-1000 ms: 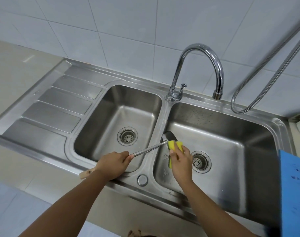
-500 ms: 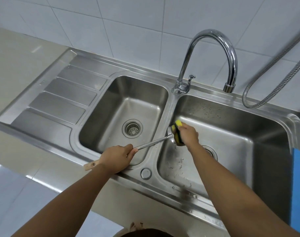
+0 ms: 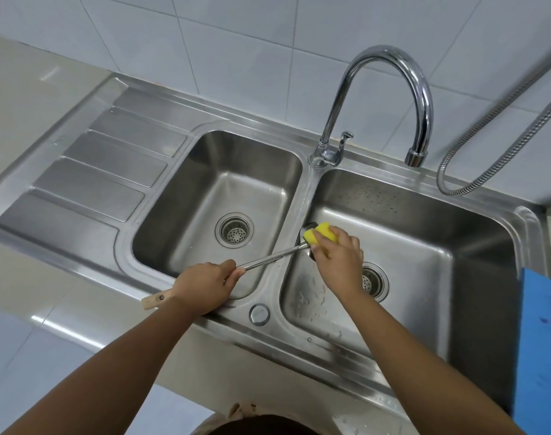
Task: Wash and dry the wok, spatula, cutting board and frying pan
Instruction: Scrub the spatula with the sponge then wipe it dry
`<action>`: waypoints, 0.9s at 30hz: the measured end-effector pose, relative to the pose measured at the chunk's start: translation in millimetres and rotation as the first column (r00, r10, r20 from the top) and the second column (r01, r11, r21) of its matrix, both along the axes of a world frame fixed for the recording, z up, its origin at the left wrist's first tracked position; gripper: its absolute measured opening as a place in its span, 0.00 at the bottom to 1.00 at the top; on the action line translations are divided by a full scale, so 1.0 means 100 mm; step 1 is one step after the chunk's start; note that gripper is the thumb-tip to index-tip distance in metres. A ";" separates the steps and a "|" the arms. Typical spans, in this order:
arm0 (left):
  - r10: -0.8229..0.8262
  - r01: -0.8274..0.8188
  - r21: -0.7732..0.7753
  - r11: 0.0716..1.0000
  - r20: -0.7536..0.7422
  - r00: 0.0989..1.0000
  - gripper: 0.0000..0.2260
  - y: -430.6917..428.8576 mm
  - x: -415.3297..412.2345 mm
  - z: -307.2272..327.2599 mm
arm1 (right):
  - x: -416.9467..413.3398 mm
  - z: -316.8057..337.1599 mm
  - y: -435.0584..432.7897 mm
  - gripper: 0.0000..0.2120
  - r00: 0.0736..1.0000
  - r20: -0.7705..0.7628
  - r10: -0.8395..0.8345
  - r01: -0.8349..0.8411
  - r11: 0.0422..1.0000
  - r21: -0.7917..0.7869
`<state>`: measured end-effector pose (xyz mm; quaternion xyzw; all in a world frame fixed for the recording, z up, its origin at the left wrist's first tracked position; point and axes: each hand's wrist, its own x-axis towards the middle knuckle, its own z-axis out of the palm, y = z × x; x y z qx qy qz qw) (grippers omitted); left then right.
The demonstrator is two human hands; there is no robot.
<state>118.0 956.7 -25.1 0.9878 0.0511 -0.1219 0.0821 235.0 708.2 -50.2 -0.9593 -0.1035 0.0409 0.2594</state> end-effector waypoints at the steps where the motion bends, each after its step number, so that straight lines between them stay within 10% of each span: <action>1: 0.000 0.000 0.002 1.000 0.003 1.000 0.19 0.00 0.00 0.00 | 0.03 0.03 0.01 0.14 0.999 0.041 0.017 -0.016 1.000 -0.023; 5: 0.005 -0.005 0.019 1.000 0.003 1.000 0.19 -0.02 -0.03 0.00 | -0.02 0.07 -0.05 0.14 0.888 0.292 0.355 -0.291 0.926 -0.241; 8: 0.017 -0.017 -0.006 1.000 0.009 1.000 0.19 -0.02 -0.03 0.00 | 0.07 0.04 -0.17 0.13 0.909 0.307 0.283 -0.209 0.945 -0.253; 13: 0.019 -0.019 -0.017 1.000 -0.023 1.000 0.19 0.00 -0.02 0.00 | -0.07 0.03 -0.02 0.15 0.951 0.159 0.267 -0.254 0.962 -0.095; 18: 0.019 -0.019 -0.007 1.000 -0.016 1.000 0.19 0.01 -0.02 -0.02 | 0.25 -0.16 0.00 0.21 0.941 -0.313 -0.126 0.172 0.977 0.126; 22: 0.002 -0.002 0.002 1.000 -0.020 1.000 0.19 0.02 -0.03 -0.02 | 0.13 -0.13 0.12 0.18 0.976 -0.213 0.031 0.009 0.982 0.187; 27: 0.005 -0.005 0.006 1.000 -0.012 1.000 0.19 0.00 -0.02 -0.01 | 0.32 -0.18 0.09 0.20 0.898 -0.386 -0.212 0.271 0.957 0.103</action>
